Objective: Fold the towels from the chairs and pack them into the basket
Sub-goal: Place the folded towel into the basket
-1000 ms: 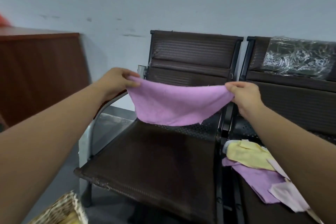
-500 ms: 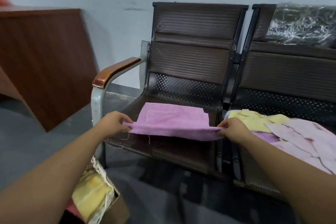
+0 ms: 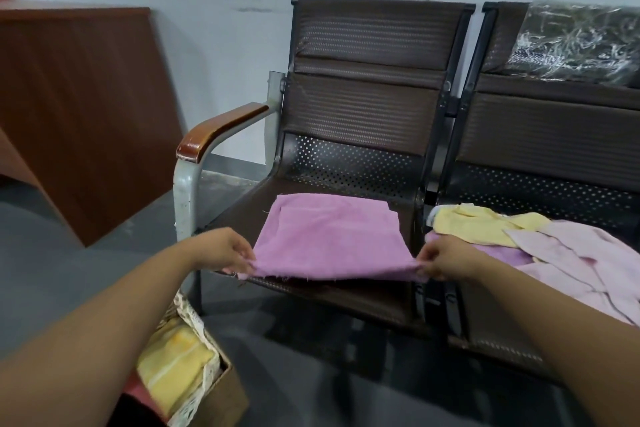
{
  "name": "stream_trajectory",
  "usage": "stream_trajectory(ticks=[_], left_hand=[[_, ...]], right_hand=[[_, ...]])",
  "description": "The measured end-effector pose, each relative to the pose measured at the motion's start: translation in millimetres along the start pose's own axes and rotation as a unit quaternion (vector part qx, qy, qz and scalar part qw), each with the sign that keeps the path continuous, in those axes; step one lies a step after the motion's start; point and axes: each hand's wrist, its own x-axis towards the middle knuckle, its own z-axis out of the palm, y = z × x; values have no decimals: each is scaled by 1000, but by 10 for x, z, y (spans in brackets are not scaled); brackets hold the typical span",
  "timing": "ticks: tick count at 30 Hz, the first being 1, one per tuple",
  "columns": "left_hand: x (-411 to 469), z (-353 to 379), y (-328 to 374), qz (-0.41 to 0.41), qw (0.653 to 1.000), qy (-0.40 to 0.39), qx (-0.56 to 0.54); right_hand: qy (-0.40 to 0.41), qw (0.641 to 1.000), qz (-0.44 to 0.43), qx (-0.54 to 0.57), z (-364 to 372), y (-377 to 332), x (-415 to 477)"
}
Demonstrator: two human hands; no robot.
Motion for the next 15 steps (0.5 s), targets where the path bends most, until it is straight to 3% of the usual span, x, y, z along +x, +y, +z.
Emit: stream_trajectory(ticks=[2, 4, 8, 15], left_hand=[[-23, 69, -65, -20, 992, -120, -25], [29, 118, -129, -27, 992, -126, -1], [329, 103, -155, -38, 995, 86, 27], [1147, -96, 190, -15, 986, 168, 1]], right_hand=[[-142, 987, 51, -56, 74, 22, -54], [-171, 978, 64, -104, 113, 17, -26], [30, 999, 38, 1, 73, -114, 270], [140, 990, -20, 9, 153, -433, 977]])
